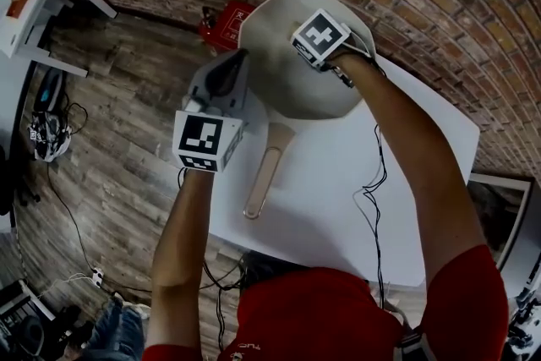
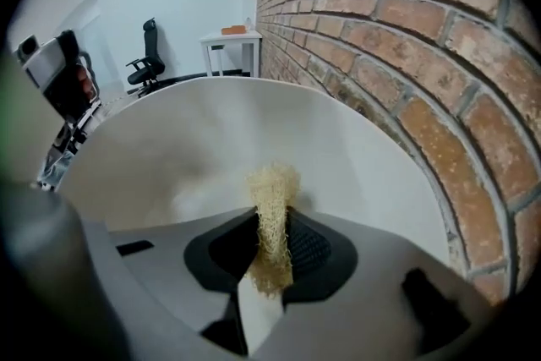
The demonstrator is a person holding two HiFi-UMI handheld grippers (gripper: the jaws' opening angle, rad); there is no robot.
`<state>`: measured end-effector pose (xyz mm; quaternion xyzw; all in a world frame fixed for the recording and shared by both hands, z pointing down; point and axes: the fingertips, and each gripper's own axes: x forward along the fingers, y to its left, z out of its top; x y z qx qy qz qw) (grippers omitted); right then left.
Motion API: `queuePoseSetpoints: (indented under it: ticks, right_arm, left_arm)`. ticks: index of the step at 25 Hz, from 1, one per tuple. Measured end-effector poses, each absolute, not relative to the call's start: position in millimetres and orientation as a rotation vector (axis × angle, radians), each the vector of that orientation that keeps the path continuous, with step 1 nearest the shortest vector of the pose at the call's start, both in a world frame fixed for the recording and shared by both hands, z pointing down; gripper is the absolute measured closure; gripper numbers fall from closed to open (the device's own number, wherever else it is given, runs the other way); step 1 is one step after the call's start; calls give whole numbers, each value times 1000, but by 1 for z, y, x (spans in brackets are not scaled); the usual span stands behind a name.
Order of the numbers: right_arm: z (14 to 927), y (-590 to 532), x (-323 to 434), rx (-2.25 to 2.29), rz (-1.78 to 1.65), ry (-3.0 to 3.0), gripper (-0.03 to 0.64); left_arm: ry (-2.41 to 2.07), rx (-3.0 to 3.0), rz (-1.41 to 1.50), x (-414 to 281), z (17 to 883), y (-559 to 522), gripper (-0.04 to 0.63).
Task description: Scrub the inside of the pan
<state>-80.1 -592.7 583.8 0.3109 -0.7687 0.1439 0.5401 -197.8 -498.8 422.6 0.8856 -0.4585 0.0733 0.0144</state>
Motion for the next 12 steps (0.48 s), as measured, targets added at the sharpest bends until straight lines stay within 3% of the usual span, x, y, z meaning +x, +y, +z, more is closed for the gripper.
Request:
queuePoseSetpoints:
  ticks: [12]
  right_arm:
    - [572,-510,-125,433,361,-1908,529]
  left_arm:
    - [-1439,2738,223,-193,422,-502,581]
